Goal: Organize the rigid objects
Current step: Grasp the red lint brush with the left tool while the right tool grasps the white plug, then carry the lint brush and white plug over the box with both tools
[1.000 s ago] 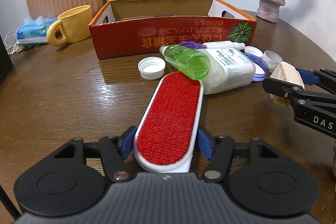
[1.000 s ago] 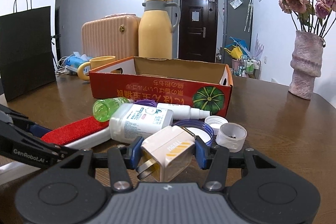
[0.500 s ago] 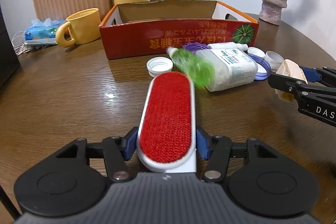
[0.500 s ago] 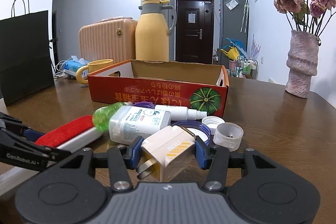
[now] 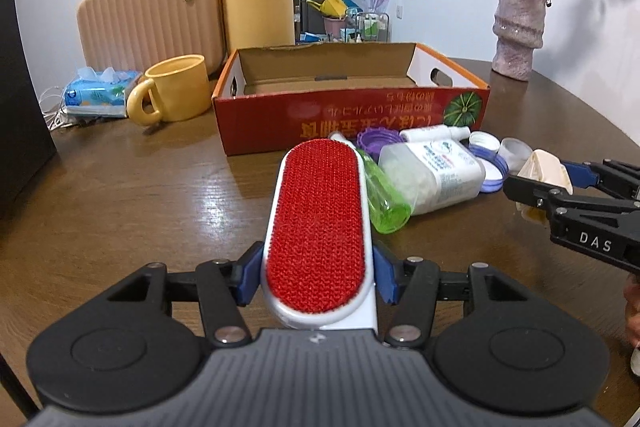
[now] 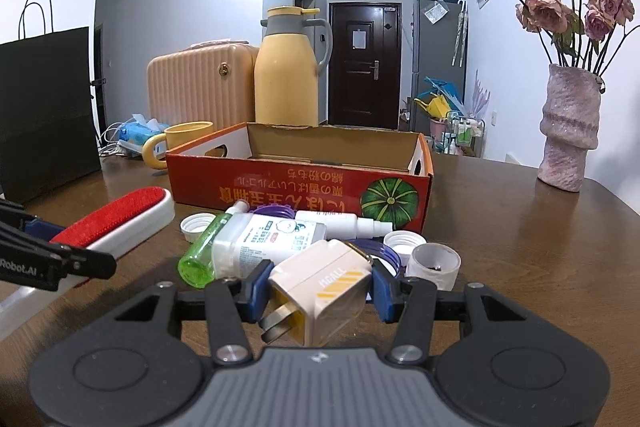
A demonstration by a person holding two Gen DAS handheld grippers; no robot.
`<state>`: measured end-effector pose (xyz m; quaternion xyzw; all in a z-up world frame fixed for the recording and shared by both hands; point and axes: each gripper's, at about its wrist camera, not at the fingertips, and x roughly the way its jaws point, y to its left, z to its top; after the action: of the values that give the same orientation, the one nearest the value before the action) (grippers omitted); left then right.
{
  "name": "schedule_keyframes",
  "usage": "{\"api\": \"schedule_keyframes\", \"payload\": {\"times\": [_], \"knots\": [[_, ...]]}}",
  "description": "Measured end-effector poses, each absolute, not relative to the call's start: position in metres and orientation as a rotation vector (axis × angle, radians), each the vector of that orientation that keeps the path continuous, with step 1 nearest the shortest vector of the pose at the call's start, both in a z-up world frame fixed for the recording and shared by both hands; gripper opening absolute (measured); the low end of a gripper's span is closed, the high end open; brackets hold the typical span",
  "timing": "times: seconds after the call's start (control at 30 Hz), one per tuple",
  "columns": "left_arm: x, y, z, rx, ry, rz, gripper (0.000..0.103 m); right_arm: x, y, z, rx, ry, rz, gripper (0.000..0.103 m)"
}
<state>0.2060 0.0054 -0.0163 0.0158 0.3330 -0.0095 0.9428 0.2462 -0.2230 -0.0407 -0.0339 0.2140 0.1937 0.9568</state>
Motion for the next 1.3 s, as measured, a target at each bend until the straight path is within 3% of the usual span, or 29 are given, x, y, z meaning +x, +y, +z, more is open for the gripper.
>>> {"api": "schedule_keyframes", "payload": {"times": [1.3], "knots": [[0.305, 0.007, 0.041, -0.043, 0.575, -0.001, 0.056, 0.326, -0.185, 0.011, -0.044, 0.359, 0.307, 0.050]]}}
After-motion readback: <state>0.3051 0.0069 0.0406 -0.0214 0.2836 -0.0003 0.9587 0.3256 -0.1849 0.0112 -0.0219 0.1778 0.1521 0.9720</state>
